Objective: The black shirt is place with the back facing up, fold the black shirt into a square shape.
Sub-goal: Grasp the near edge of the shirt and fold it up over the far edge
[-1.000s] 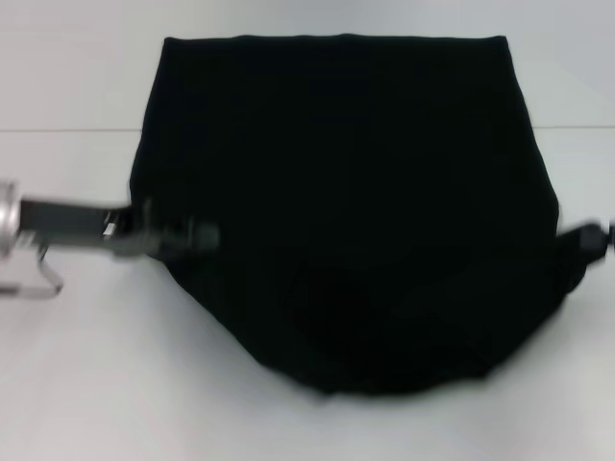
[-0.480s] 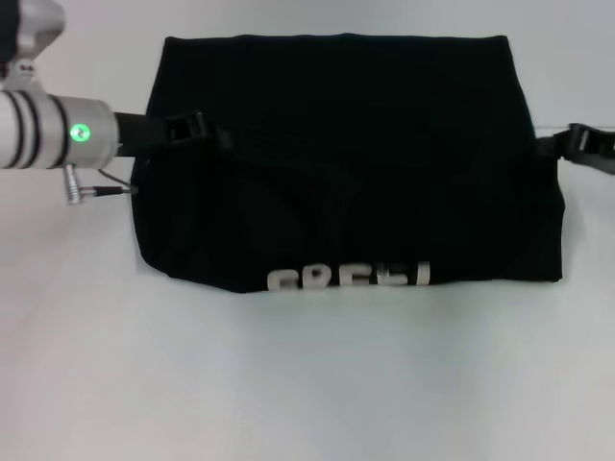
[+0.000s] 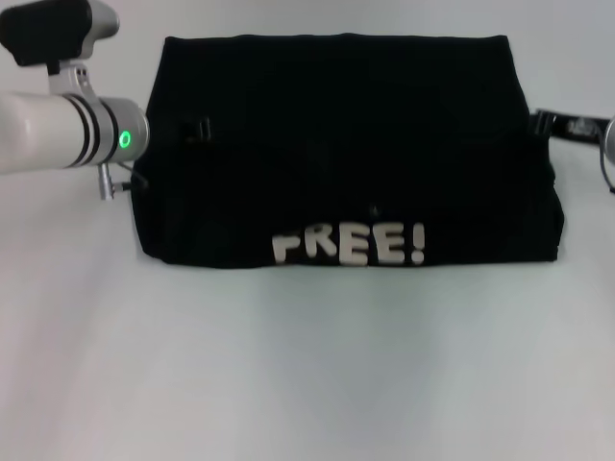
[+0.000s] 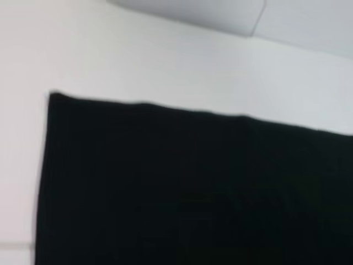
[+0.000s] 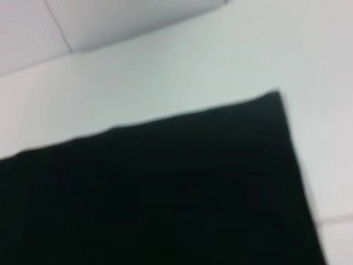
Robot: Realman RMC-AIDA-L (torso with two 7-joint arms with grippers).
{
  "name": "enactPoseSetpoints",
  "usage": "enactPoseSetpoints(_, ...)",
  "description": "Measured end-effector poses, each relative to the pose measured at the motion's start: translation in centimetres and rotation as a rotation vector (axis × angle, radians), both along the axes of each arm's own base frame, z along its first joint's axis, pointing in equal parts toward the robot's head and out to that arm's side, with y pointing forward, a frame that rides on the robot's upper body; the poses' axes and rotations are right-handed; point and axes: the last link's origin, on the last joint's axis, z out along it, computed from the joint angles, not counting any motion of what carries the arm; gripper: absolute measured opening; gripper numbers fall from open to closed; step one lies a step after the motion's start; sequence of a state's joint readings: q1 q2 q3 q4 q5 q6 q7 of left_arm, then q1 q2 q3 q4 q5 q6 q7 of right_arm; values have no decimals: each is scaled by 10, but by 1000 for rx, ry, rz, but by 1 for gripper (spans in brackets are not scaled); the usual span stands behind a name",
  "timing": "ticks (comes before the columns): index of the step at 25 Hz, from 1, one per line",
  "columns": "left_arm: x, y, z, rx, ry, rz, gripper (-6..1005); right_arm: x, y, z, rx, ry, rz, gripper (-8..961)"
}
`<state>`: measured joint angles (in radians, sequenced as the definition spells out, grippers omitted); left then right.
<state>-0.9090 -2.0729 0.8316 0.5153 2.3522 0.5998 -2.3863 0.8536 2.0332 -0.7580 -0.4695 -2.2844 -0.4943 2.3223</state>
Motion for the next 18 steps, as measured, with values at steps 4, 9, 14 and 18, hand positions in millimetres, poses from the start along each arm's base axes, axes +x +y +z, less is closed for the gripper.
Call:
enactPoseSetpoints(4,9,10,5,64,22,-18,46,-9,14,13,83,-37,14,53)
enactPoseSetpoints(9,11,15,-2,105,54,-12,47,-15,23,20,128,-103,32,53)
enactPoseSetpoints(14,5,11,-11,127,68,9,47,-23,26,11,103,-164,73,53)
enactPoseSetpoints(18,0,10,-6,152,62,18,48,-28,27,6,95,-183,90,53)
